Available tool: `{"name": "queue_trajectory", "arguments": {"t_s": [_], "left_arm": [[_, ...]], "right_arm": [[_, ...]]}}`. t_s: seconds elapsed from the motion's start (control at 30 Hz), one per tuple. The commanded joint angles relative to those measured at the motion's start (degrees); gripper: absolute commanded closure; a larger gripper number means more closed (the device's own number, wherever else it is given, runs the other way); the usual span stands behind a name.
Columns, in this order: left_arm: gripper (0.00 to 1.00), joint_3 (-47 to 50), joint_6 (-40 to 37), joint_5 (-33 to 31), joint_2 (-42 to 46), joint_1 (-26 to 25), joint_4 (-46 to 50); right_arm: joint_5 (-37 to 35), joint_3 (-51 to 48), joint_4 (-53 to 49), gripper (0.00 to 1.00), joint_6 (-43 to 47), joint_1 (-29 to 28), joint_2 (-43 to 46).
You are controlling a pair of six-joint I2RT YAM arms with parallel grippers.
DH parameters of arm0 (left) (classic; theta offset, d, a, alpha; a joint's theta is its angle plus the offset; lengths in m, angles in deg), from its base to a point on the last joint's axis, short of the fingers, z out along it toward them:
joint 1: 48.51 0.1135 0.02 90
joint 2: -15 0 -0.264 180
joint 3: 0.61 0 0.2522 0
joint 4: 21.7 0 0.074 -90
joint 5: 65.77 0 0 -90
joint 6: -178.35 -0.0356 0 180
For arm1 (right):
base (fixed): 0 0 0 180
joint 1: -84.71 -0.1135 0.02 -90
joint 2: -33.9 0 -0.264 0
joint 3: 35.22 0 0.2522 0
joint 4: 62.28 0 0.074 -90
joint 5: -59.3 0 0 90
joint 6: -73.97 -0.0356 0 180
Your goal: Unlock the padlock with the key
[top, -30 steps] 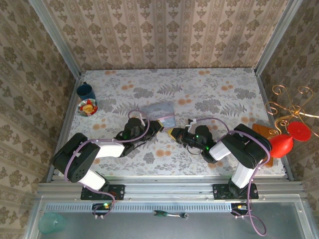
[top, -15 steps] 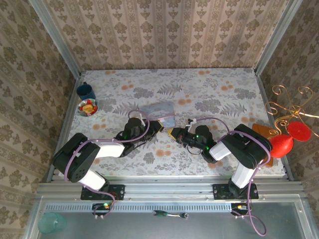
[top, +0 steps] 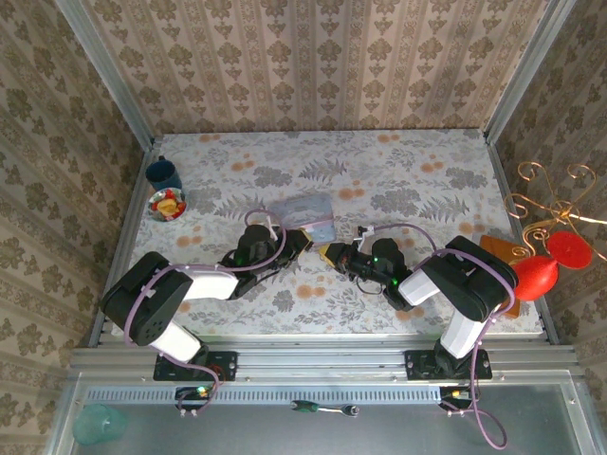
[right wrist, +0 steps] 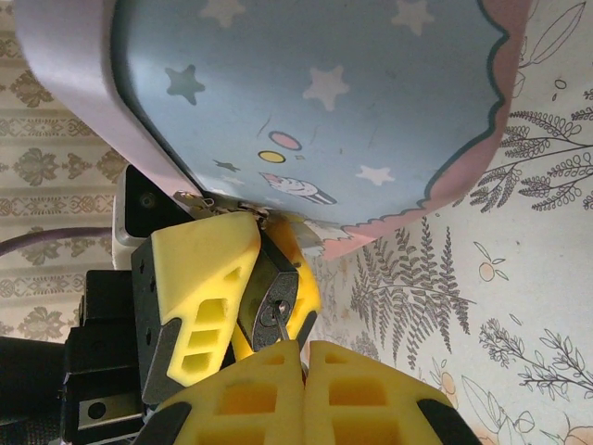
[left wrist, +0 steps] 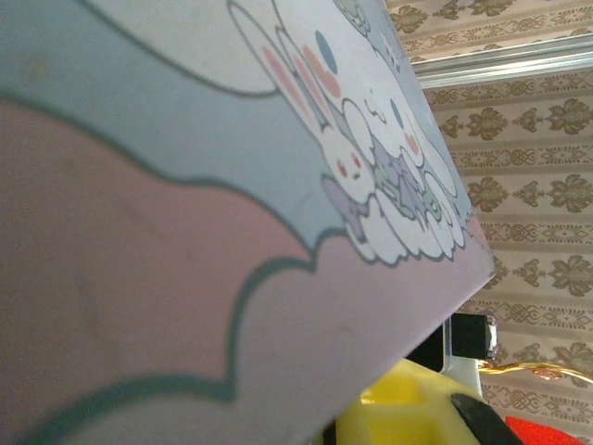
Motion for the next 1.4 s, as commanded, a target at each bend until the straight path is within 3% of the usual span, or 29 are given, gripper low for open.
{"name": "queue_trajectory", "arguments": {"t_s": [0.0,1.37], "left_arm": [[0.97,-1.1,1.2,1.5,0.0,-0.9,-4.3],[0.98,-1.5,5.3,1.2,1.2,-2.6,-9.3]], "right_arm": [[1.2,0.8,1.9,1.00,0.8,0.2,0.9],[5.2,4.1,2.8,1.00,-0.3,5.1,-2.7]]}}
